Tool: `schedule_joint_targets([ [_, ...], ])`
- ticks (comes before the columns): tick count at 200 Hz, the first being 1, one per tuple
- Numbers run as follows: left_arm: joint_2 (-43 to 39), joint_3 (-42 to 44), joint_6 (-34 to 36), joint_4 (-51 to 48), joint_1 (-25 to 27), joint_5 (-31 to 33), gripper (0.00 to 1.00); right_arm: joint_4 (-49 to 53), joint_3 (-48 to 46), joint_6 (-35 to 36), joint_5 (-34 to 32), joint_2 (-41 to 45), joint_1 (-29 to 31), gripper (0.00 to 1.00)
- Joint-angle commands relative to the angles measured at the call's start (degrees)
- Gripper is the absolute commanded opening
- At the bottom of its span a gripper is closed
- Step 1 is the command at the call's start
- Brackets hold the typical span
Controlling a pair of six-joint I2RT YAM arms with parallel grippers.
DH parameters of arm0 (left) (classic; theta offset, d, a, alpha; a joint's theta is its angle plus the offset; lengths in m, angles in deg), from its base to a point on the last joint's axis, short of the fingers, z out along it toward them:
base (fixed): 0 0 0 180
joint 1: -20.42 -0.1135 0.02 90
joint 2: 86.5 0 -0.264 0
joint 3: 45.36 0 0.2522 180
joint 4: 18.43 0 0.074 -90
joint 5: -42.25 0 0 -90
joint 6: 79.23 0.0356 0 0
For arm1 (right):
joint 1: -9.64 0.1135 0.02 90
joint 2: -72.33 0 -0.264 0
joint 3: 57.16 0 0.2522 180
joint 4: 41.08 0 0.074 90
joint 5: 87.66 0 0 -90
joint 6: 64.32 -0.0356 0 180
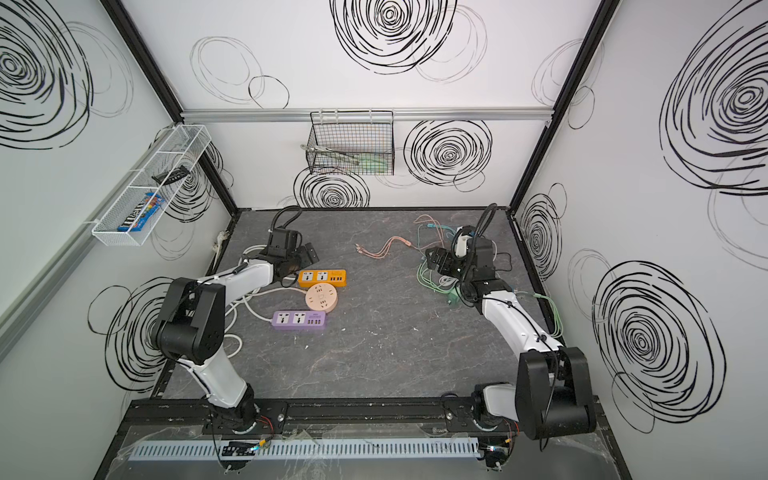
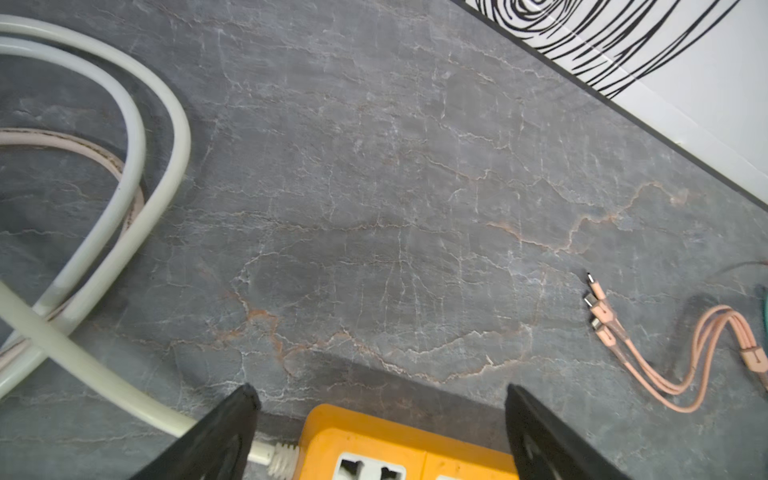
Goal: Insert the plug
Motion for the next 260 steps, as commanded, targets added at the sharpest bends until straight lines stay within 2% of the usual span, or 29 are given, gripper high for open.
schedule_joint_targets([
  [1,0.81,0.48,-1.94,0.67,-0.33,0.13,0.96,-0.81,-0.85,-0.36,0.76,1.98,-0.58,0.97],
  [24,1.79,0.85,-3.36,1.08,0.21,-1.83,0.96,-0.60,-1.16,-0.17,0.76,2.82,-0.75,0.97],
  [58,3.53,2.87,-4.22,4.51,1.30,-8.24,0.96,1.59,-0.67,1.40,-0.62,3.88,-1.04,0.97],
  [134,7.10,0.37,-3.84,5.15,9.49,-11.81,0.96,4.11,-0.79,1.71,-2.49,4.98,-2.33,0.97],
  [182,9.46,-2.43,-6.69,5.56,15.55,-13.31,0.96,4.05,-1.33,1.34,-2.24,5.05,-2.79,0.97],
  [204,10.07,-4.07,-8.37,4.85,18.17,-12.37,0.96,4.05,-1.66,1.26,-2.07,5.07,-2.87,0.97],
  [237,10.18,-5.68,-13.35,2.45,21.77,-7.39,0.96,3.54,-2.30,1.09,-0.91,4.86,-2.94,0.97],
  [260,9.05,-5.17,-16.14,2.86,23.59,-6.05,0.96,2.09,-2.40,1.70,5.76,3.33,-2.73,0.97],
])
